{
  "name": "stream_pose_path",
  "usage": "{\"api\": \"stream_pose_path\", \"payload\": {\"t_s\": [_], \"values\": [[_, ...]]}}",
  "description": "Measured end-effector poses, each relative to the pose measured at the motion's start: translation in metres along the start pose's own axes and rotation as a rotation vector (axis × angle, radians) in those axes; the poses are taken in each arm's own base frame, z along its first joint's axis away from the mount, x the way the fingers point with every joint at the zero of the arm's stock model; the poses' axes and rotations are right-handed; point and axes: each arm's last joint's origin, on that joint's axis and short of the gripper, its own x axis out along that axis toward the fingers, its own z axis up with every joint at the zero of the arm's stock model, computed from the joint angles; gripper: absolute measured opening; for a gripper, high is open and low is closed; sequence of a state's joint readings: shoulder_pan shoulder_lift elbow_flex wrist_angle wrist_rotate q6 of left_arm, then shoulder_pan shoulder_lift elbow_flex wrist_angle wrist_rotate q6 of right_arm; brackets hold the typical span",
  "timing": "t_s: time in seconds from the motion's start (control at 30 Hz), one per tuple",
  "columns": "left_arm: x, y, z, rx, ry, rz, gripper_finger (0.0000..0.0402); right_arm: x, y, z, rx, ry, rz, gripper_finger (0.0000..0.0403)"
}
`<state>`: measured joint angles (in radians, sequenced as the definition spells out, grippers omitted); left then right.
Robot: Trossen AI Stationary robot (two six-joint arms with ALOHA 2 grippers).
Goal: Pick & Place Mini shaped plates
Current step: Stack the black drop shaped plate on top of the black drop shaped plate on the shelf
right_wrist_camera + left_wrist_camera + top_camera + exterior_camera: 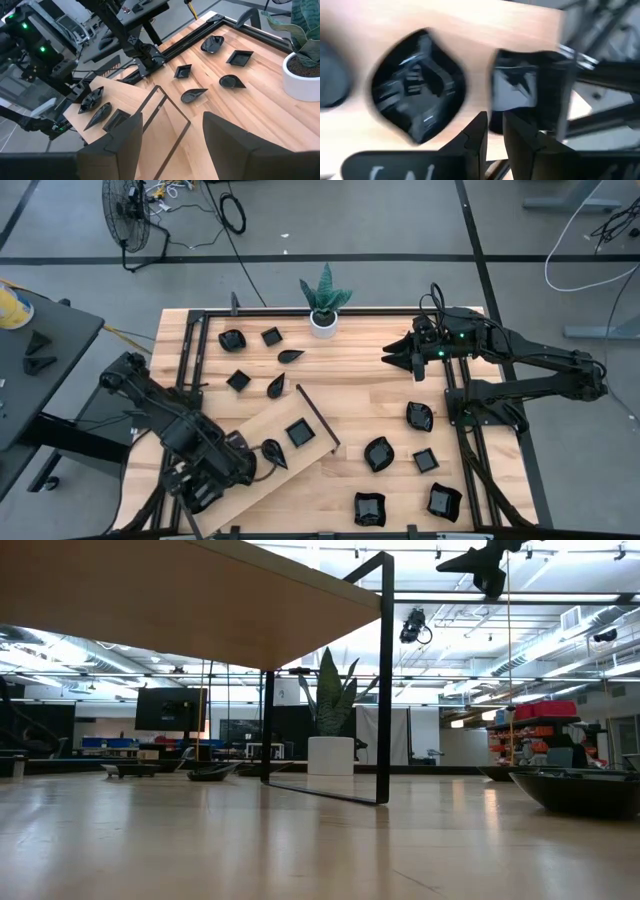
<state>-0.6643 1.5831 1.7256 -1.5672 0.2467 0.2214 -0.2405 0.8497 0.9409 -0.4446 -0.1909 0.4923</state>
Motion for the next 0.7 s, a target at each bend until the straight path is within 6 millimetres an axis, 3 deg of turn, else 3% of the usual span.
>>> {"api": "stream_pose_path", "payload": {"t_s": [0.4,0.7], "values": [[-0.037,0.048,-0.036,-0.269,-0.048,0.309,0.0067,0.000,0.000,-0.001,0.001,0.008,-0.004,0.0210],[-0.064,0.098,-0.079,-0.569,-0.056,0.504,0.0067,0.000,-0.001,-0.001,0.002,0.013,-0.007,0.0210]]}}
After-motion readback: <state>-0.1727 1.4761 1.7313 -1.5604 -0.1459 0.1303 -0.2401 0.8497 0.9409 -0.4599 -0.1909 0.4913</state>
